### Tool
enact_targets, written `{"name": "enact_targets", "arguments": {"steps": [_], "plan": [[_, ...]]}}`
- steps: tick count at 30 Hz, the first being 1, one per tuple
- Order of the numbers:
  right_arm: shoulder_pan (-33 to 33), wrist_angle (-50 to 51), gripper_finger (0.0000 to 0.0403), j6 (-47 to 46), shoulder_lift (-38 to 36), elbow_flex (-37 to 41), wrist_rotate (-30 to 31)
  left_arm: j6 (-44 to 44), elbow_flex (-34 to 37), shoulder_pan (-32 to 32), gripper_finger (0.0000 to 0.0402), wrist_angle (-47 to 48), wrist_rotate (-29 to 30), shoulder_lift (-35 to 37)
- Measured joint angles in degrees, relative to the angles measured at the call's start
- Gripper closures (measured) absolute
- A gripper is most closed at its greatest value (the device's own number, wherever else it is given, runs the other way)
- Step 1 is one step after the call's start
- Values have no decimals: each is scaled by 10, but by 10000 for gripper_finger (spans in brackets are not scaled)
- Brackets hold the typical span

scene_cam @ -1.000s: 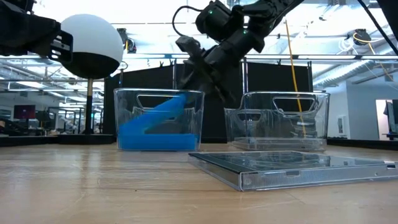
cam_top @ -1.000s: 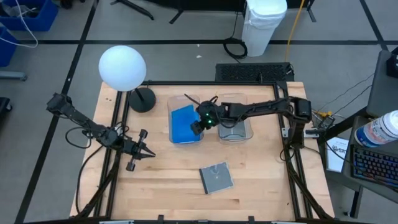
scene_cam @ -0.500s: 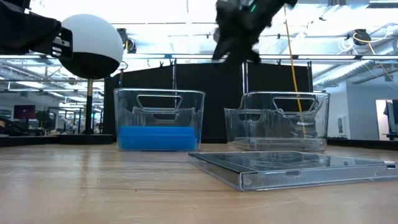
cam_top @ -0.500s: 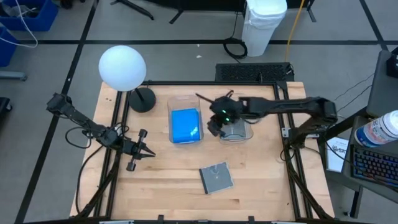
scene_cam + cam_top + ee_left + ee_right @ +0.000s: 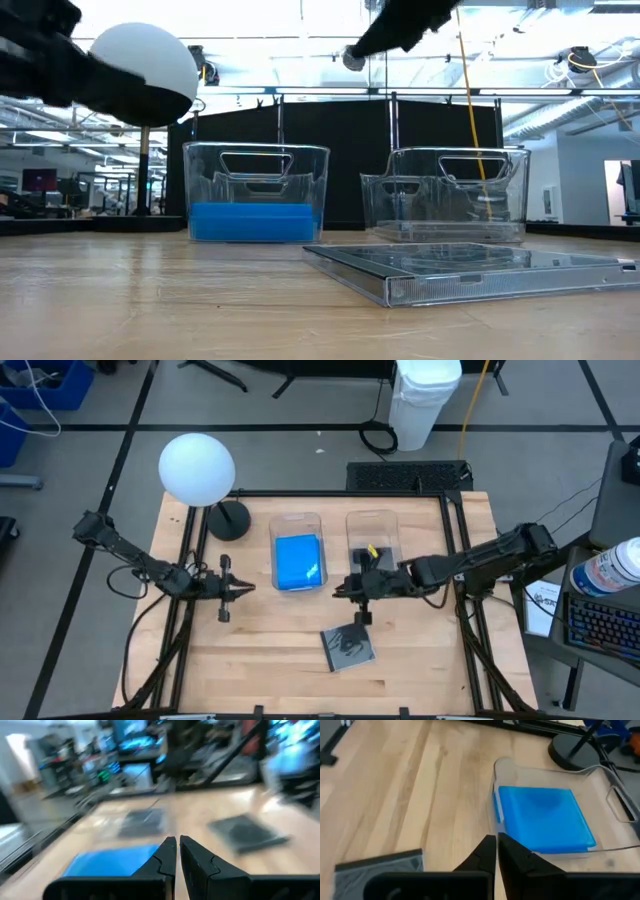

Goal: Pick & place jewel cases by type
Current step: Put the black cd case into the right transparent bin

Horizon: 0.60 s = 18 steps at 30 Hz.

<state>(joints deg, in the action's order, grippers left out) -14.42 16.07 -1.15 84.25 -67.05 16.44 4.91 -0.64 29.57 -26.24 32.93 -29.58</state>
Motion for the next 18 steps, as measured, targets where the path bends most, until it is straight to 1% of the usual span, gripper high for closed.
{"name": "enact_targets", "arguments": {"steps": [3,4,6,8,10,11,13,15,18], "plan": [[-7,-22,398,7,0,42,0,-14,0,-19,369,40,51,-26],[-8,-24,400,8,0,58,0,-25,0,-26,369,49,55,-37],[-8,-52,401,8,0,99,0,-37,0,-37,369,51,43,-57],[-19,-123,402,15,0,147,9,-38,-1,-41,370,31,16,-82],[-44,-201,402,28,-4,191,33,-33,-13,-33,382,28,22,-112],[-56,-235,402,30,-5,208,42,-33,-24,-26,391,37,36,-132],[-76,-275,402,26,-5,231,62,-33,-56,-10,395,72,68,-177],[-94,-282,402,20,-4,240,96,-28,-99,6,394,99,84,-228],[-128,-293,402,14,-5,240,145,4,-167,31,398,104,89,-305]]}}
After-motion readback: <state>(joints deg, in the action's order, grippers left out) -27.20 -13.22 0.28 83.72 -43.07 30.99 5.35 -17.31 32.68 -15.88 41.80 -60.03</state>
